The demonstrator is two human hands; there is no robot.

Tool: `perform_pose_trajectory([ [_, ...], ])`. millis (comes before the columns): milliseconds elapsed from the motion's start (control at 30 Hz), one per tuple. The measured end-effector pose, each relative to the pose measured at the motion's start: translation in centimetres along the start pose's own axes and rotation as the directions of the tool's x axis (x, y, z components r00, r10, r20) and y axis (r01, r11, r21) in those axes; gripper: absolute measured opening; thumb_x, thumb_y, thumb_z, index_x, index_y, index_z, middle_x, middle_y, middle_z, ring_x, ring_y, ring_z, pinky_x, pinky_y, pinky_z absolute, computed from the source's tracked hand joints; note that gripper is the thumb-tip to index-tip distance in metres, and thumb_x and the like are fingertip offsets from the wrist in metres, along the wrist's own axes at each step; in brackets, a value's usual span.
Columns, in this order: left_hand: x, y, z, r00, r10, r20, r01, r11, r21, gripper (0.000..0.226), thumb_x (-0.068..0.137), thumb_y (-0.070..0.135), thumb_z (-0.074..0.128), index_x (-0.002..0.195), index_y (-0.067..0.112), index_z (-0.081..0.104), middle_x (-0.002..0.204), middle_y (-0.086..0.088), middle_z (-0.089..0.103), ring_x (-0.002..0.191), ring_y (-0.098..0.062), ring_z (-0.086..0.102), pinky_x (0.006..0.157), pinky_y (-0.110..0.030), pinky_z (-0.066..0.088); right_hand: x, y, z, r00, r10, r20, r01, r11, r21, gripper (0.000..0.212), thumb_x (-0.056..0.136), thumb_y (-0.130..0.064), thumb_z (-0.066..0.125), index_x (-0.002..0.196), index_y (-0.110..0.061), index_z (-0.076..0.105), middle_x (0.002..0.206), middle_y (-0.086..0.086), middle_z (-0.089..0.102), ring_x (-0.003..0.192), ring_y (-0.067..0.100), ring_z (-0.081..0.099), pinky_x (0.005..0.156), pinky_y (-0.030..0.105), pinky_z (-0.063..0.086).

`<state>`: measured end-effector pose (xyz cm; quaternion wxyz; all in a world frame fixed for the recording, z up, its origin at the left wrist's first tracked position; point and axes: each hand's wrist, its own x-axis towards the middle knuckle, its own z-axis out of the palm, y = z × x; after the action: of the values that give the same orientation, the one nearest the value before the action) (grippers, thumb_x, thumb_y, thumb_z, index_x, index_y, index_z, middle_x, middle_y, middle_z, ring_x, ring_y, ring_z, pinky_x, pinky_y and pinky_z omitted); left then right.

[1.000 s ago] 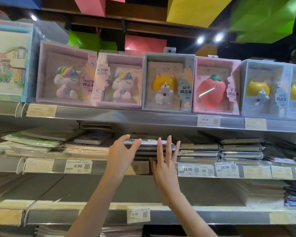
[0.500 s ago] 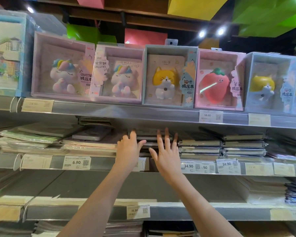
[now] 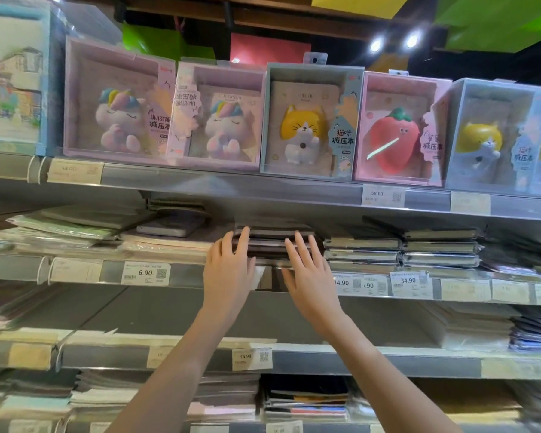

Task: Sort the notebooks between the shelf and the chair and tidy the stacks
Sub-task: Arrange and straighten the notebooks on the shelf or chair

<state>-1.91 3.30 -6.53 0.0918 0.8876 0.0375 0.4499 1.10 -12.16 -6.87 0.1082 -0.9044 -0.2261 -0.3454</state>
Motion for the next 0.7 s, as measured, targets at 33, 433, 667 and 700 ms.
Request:
perform_pose_trajectory([
  [33,-0.4,-0.2,0.2,0.999,0.012,-0.031,-0.012,1.0,0.014,0.057,0.082,0.026,0.068,0.133,0.011,0.049,0.125,-0.019,0.056,0.114,-0.035,0.054,0.093,-0.042,0.048,-0.4,0.1,0.1,1.0,-0.005,-0.01,0.005,1.0,-0.005,0.054,0.099,-0.031,0.038,0.148,-0.019,0.019,0.157,0.002,0.007,0.144,0.023,-0.004,0.115,0.041,0.012],
  [433,-7.6,0.0,0.7,0.998,0.041,0.044,-0.044,0.997,0.069,0.054,0.076,0.034,0.07,0.124,0.013,0.056,0.123,-0.013,0.058,0.116,-0.031,0.053,0.1,-0.045,0.041,-6.1,-0.1,1.5,0.999,-0.028,-0.044,0.028,1.0,0.002,0.049,0.091,-0.022,0.058,0.137,-0.011,0.044,0.147,0.011,0.037,0.136,0.033,0.033,0.107,0.049,0.03],
  [667,-14.4,-0.3,2.0,0.99,-0.002,0.139,-0.008,0.997,0.077,0.05,0.079,0.034,0.069,0.122,0.012,0.058,0.128,-0.014,0.056,0.124,-0.033,0.047,0.104,-0.049,0.036,-11.8,-0.3,3.8,0.999,-0.024,0.038,0.023,0.999,0.039,0.05,0.09,-0.022,0.059,0.136,-0.01,0.045,0.146,0.01,0.039,0.133,0.032,0.037,0.104,0.048,0.036],
  [700,-15.5,-0.4,2.3,0.986,-0.015,0.163,0.003,0.997,0.078,0.05,0.08,0.035,0.067,0.124,0.014,0.057,0.13,-0.013,0.054,0.126,-0.032,0.046,0.105,-0.048,0.034,-12.8,-0.3,4.2,0.996,-0.025,0.082,0.021,0.998,0.054,0.049,0.093,-0.024,0.053,0.139,-0.012,0.04,0.149,0.008,0.033,0.137,0.03,0.031,0.109,0.045,0.029],
])
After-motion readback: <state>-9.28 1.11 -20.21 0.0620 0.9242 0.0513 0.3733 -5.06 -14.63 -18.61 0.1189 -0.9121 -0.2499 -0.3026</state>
